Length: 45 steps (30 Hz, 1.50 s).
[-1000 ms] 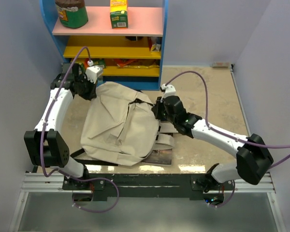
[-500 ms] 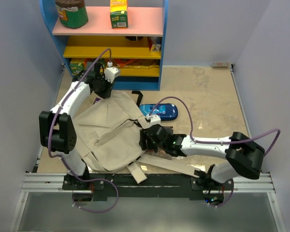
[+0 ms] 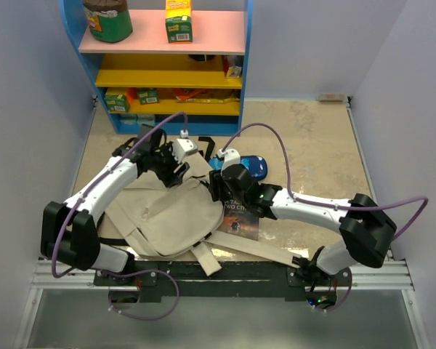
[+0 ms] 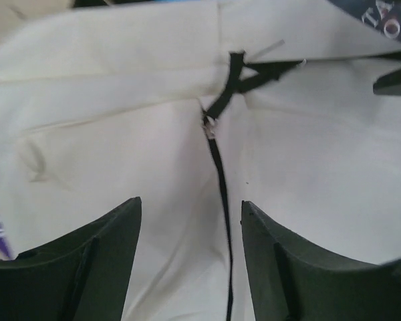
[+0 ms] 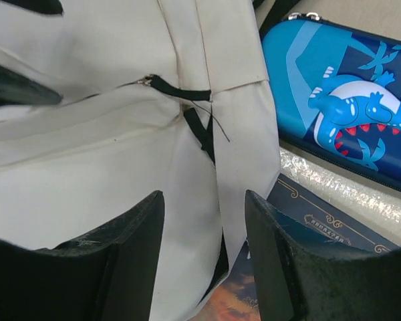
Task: Pack the student bag
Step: Adjust the student bag at the center of the board.
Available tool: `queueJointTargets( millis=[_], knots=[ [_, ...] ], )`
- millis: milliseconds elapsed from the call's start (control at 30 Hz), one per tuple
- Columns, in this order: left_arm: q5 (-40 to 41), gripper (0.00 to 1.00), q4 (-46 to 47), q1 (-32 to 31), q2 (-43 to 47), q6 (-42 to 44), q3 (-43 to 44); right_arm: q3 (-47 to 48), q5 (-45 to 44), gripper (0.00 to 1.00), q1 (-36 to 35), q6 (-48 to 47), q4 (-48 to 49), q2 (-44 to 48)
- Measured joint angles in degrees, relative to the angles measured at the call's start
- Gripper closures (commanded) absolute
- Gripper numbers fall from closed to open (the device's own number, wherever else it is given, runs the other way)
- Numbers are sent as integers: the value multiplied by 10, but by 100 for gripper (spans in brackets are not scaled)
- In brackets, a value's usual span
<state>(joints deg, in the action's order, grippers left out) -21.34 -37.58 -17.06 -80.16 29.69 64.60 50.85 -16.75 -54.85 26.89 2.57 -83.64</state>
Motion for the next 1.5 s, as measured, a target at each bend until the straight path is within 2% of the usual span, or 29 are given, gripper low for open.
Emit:
queueJointTargets(
  millis=[200, 267, 300, 367, 400, 433, 467, 500, 733, 1000, 1100, 1200, 1267, 1367, 1467, 1500],
  knots=[
    [0, 28, 28, -17, -59, -1, -67, -1, 3, 44, -2, -25, -2, -19],
    [2, 28, 47, -17, -74, -1, -72, -2, 3, 46, -2, -27, 2, -19],
    [2, 32, 54, -18, -79, -1, -73, -4, 3, 47, -2, -28, 5, -19],
    [3, 43, 73, -19, -86, -1, -77, -9, 3, 53, -2, -27, 10, -21],
    [5, 59, 82, -21, -88, -1, -81, -13, 4, 56, -1, -27, 15, -24],
    [7, 68, 91, -23, -90, -1, -86, -17, 4, 60, -1, -26, 19, -30],
    [8, 88, 98, -25, -91, -2, -91, -21, 4, 61, 0, -25, 20, -36],
    [9, 99, 102, -26, -92, -1, -96, -26, 3, 62, 1, -24, 22, -42],
    [3, 100, 122, -32, -59, 28, -129, -63, 11, 80, 22, -19, 29, -50],
    [-40, 100, 51, -20, 38, 106, -125, -64, 22, 93, 32, -20, 53, -50],
    [-71, 100, 15, -8, 62, 150, -123, -73, 24, 91, 37, -19, 62, -47],
    [-97, 100, -12, -2, 84, 201, -128, -86, 30, 76, 40, -16, 70, -32],
    [-102, 100, -21, -2, 94, 230, -136, -95, 30, 74, 41, -13, 72, -12],
    [-102, 100, -28, 1, 95, 255, -144, -101, 26, 65, 46, -14, 74, 13],
    [-102, 100, -39, 6, 92, 265, -147, -107, 26, 55, 54, -23, 80, 35],
    [-103, 100, -40, 6, 89, 267, -147, -110, 28, 49, 55, -29, 84, 42]
  ],
)
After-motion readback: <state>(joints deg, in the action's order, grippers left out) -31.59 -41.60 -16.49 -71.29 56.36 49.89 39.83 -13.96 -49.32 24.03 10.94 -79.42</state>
